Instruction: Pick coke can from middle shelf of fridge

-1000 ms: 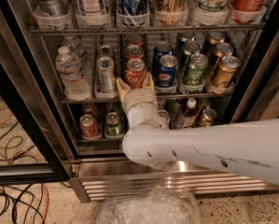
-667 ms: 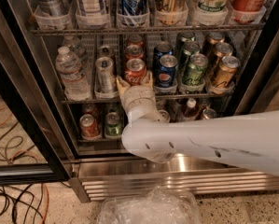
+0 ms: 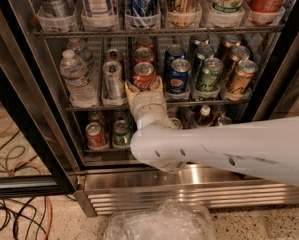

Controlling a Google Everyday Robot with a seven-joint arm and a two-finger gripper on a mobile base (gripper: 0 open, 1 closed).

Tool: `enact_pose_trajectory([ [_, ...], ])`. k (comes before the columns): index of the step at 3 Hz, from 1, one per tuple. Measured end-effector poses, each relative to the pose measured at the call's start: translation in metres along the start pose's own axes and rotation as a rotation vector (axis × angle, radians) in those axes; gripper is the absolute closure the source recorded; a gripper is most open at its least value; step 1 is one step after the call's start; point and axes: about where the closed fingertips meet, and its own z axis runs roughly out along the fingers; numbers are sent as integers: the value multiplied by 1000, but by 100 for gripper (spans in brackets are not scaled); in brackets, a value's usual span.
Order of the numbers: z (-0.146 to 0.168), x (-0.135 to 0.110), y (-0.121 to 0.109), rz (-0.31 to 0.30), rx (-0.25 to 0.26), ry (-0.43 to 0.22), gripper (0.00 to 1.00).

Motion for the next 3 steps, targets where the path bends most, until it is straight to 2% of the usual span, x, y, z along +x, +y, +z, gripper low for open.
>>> enact_pose_trajectory([
  [2, 0, -3, 0, 0, 0, 0, 99],
  [3, -10, -20, -4, 2, -24, -30, 100],
])
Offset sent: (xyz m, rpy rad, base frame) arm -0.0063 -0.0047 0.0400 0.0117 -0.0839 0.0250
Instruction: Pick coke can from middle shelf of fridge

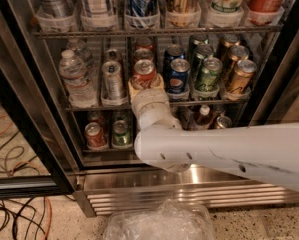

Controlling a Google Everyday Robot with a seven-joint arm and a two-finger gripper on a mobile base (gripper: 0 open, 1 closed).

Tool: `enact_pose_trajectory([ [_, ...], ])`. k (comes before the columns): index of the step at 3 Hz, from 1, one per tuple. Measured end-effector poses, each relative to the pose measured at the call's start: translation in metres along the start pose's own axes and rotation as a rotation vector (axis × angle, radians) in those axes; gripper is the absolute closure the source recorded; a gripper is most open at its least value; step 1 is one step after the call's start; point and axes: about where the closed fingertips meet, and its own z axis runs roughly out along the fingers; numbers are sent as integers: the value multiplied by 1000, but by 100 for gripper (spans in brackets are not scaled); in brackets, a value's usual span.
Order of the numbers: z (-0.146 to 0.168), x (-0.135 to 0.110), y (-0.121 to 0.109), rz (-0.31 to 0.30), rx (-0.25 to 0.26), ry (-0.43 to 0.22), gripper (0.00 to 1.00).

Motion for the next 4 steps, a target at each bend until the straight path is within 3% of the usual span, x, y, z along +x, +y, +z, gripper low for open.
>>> enact_pose_trajectory([
  [1, -20, -27, -7, 7, -38, -39, 100],
  [2, -44, -57, -6, 41, -131, -54, 100],
  [3, -47, -52, -11, 79, -212, 8, 100],
  [4, -33, -25, -1, 164, -306, 123, 100],
])
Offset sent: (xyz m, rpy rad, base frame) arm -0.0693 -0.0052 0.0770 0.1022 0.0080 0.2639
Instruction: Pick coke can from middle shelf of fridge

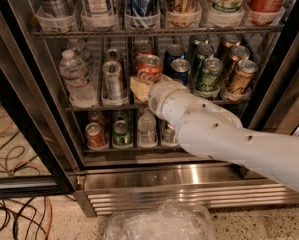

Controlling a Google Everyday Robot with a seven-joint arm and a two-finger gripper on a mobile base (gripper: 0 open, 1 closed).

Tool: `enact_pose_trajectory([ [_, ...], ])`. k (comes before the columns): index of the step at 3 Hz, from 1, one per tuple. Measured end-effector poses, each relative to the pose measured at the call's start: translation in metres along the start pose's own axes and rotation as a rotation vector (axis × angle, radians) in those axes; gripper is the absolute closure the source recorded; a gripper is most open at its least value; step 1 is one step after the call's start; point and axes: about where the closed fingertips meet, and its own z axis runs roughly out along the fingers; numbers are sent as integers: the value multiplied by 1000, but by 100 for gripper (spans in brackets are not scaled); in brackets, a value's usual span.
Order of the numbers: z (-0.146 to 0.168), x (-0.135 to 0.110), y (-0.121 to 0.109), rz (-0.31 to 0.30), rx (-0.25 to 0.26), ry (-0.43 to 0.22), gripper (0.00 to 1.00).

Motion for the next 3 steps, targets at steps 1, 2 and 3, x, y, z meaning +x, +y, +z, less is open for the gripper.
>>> enact_pose_trajectory([
  [1, 18, 17, 0, 134, -64, 65, 100],
  [2, 18, 10, 0, 134, -64, 65, 100],
  [3, 26, 9, -16, 222, -94, 97, 100],
])
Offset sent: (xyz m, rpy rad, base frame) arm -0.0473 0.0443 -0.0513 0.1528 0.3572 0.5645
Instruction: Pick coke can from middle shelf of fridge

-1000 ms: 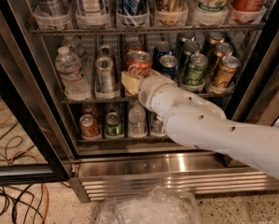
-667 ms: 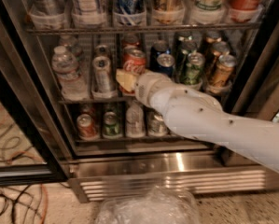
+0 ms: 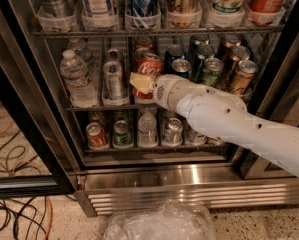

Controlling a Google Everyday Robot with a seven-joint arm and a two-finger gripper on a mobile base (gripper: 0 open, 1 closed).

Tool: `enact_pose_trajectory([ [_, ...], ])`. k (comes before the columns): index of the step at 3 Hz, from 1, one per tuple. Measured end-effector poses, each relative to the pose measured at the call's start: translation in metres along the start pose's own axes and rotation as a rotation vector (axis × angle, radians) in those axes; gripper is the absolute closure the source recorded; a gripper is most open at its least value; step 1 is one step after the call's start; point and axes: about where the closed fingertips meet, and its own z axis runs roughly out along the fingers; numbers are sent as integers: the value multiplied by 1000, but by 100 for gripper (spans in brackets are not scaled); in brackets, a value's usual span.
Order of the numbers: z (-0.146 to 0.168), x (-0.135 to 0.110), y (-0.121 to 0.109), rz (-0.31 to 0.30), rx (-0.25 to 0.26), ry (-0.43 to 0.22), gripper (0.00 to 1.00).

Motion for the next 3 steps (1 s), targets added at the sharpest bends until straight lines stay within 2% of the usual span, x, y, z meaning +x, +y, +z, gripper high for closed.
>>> enact_pose_trajectory([
  [2, -9, 0, 7, -15, 2, 6, 100],
  [3, -37, 4, 25, -43, 2, 18, 100],
])
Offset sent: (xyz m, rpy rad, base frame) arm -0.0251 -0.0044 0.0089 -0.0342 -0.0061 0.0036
